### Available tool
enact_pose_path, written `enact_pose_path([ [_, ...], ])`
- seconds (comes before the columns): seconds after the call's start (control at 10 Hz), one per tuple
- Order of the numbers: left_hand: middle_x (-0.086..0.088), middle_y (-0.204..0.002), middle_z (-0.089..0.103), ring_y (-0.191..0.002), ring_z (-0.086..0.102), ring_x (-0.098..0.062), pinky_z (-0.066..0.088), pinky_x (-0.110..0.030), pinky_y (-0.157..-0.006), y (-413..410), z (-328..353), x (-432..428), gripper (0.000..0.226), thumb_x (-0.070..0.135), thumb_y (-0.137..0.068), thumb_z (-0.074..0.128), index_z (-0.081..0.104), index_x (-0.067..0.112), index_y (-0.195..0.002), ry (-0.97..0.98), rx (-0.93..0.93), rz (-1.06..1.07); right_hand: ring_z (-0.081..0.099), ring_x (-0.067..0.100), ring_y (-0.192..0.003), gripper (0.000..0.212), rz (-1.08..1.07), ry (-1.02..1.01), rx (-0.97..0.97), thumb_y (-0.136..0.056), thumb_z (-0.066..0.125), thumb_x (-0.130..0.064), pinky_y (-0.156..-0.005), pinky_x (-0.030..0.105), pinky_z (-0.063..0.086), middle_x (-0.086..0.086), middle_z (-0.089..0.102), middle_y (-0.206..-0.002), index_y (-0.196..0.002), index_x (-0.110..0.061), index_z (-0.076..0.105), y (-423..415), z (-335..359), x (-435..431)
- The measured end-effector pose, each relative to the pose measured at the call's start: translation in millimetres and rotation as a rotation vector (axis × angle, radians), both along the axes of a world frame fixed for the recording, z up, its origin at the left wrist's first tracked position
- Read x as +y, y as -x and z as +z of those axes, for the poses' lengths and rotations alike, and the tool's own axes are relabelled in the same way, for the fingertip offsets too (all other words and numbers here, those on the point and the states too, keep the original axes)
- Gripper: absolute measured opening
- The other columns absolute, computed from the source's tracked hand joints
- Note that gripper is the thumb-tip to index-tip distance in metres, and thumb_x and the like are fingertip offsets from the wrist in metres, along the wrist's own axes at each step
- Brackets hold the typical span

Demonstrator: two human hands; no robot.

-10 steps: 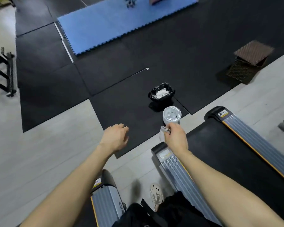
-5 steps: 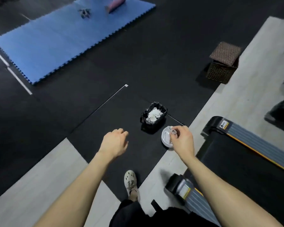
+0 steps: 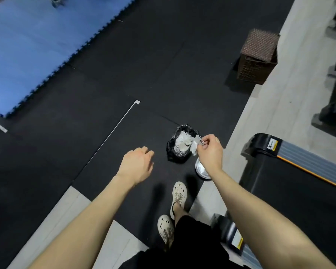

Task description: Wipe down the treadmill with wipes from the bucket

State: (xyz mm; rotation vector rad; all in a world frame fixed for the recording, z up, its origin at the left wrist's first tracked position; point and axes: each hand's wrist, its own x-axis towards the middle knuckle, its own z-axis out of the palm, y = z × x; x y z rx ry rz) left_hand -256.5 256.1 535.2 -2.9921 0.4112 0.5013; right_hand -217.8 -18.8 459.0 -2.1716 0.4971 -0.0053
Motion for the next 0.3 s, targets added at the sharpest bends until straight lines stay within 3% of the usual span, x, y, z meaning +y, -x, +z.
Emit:
enact_pose_path([
  [0.1,-0.001,-0.116,0.061,-0.109,0.063,-0.025,0.05,-0.039,-0.089,-32,0,7,0.031,0.042,-0.105,0.052,0.063,0.02,-0.124,-0.015,0.027,-0.005,0.064,0.02,-0.095,0.029,0.092,0.012,0.194,-0.084,0.074,-0.025,-0.091,0.036,0.053,-0.001,0.064,-0.11,-0.111,-0.021,0.064,-57,-28,7],
  [0.2,0.001,-0.119,0.061,-0.111,0.063,-0.024,0.051,-0.038,-0.091,-67,0,9,0.033,0.043,-0.105,0.051,0.063,0.021,-0.127,-0.027,0.033,-0.044,0.069,0.021,-0.1,0.03,0.133,-0.035,0.296,-0.087,0.07,-0.03,-0.094,0.036,0.054,-0.002,0.07,-0.113,-0.116,-0.024,0.069,-86,-52,1],
  [0.3,0.001,-0.122,0.061,-0.114,0.062,-0.023,0.053,-0.038,-0.094,-97,-3,6,0.034,0.043,-0.105,0.051,0.062,0.022,-0.13,-0.05,0.05,-0.071,0.071,0.015,-0.094,0.011,0.142,-0.05,0.295,-0.09,0.07,-0.028,-0.095,0.036,0.056,-0.01,0.075,-0.1,-0.101,-0.028,0.073,-80,-53,-8],
])
